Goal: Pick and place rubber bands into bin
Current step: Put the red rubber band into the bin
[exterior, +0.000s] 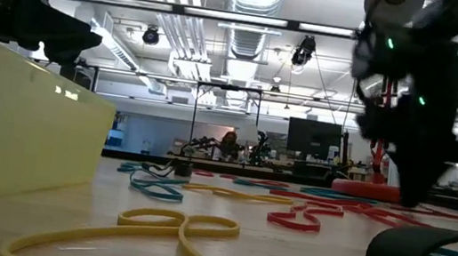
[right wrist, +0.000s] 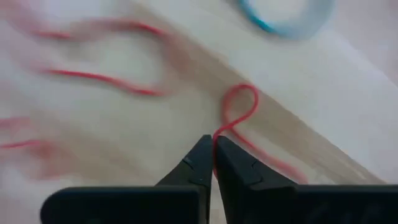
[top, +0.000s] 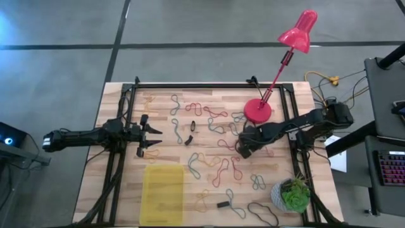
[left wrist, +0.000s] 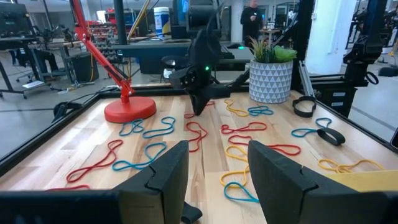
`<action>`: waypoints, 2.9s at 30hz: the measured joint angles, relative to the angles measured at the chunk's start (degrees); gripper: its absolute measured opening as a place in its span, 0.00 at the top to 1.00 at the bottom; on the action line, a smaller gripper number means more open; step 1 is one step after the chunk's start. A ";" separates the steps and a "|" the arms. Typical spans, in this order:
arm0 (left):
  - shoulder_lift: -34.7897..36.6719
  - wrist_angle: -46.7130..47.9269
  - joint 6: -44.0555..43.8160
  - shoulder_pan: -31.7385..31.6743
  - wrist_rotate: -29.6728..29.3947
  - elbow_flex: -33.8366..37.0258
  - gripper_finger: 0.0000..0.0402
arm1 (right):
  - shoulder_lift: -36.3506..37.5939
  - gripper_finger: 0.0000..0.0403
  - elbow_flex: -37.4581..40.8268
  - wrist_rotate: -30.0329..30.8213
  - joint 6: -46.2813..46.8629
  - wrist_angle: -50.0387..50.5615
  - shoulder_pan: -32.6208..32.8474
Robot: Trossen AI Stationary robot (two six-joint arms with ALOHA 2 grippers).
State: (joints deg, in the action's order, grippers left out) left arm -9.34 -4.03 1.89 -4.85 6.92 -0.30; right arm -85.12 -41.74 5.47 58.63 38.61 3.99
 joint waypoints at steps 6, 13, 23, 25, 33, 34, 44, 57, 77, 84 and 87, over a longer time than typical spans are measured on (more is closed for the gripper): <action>0.02 0.02 0.00 -0.01 0.02 0.00 0.62 | 1.84 0.98 -14.98 -5.85 -7.72 -4.19 0.56; 0.09 -0.02 0.00 -0.01 0.02 0.00 0.62 | -3.43 0.98 -36.50 -8.64 -14.66 -7.29 0.87; 0.09 0.00 0.00 -0.01 0.02 0.00 0.62 | -28.44 0.98 -66.55 -19.48 -20.50 -7.09 1.85; 0.01 0.00 0.00 -0.01 0.00 0.00 0.62 | -33.65 0.98 -72.96 -22.36 -21.00 -6.98 2.30; 0.00 0.00 0.00 0.01 0.00 0.00 0.62 | -48.75 0.98 -93.20 -30.27 -22.96 4.09 4.03; -0.02 -0.02 0.00 -0.01 0.02 0.00 0.63 | -48.88 0.98 -91.86 -32.35 -22.27 2.14 4.06; 0.06 0.00 0.00 0.01 -0.02 0.00 0.62 | -54.86 0.93 -91.13 -34.64 -19.78 -0.45 5.78; 0.09 -0.02 0.00 0.01 -0.02 0.00 0.62 | -55.37 0.67 -92.08 -30.94 -21.68 -1.25 5.22; 0.07 0.00 0.00 0.01 -0.02 0.00 0.62 | -52.74 0.42 -84.39 -8.73 -60.68 15.18 8.03; 0.00 0.00 0.00 -0.01 -0.01 0.00 0.62 | -52.74 0.39 -79.47 -13.50 -54.25 11.73 9.19; 0.04 0.00 0.00 -0.01 -0.01 0.00 0.63 | -52.74 0.39 -77.58 -13.31 -51.65 7.50 9.42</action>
State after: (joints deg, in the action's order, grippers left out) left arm -9.30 -4.03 1.89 -4.86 6.91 -0.30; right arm -137.86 -119.32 -7.84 6.98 46.11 13.41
